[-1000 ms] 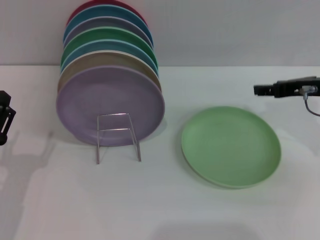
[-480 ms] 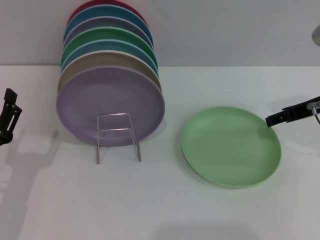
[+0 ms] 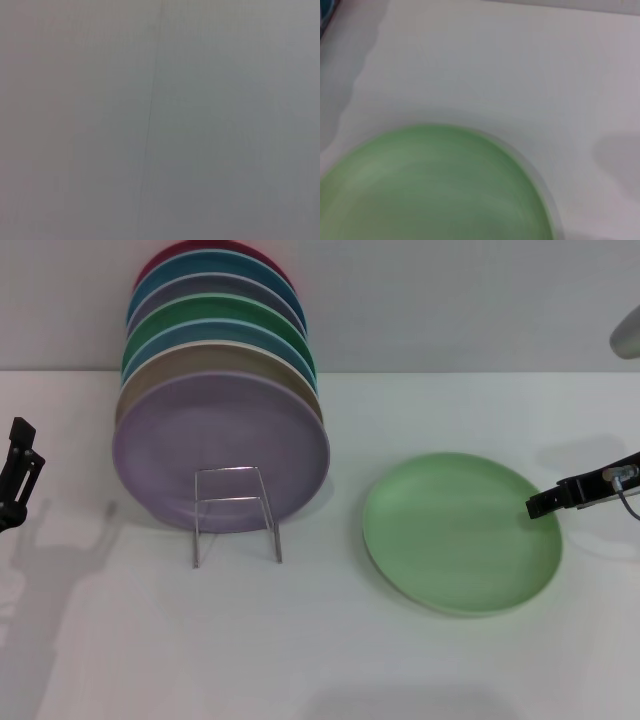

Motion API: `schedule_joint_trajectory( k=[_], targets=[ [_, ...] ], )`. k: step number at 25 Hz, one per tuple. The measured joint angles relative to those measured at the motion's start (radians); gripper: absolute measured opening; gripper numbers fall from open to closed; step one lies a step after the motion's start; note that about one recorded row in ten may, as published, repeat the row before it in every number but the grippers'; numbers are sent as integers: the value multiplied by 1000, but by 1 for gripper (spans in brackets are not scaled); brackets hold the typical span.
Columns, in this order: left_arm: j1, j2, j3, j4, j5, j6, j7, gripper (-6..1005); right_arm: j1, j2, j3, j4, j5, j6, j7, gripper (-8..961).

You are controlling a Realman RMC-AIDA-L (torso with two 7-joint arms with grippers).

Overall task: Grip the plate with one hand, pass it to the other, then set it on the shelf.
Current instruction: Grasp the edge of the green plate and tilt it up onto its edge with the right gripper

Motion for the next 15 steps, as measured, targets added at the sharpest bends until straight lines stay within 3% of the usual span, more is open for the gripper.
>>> schedule_joint_trajectory(
  k=[15],
  targets=[
    [1, 0, 0, 2, 2, 0, 0, 813, 16, 1, 0, -89, 8, -68, -4, 637]
  ],
)
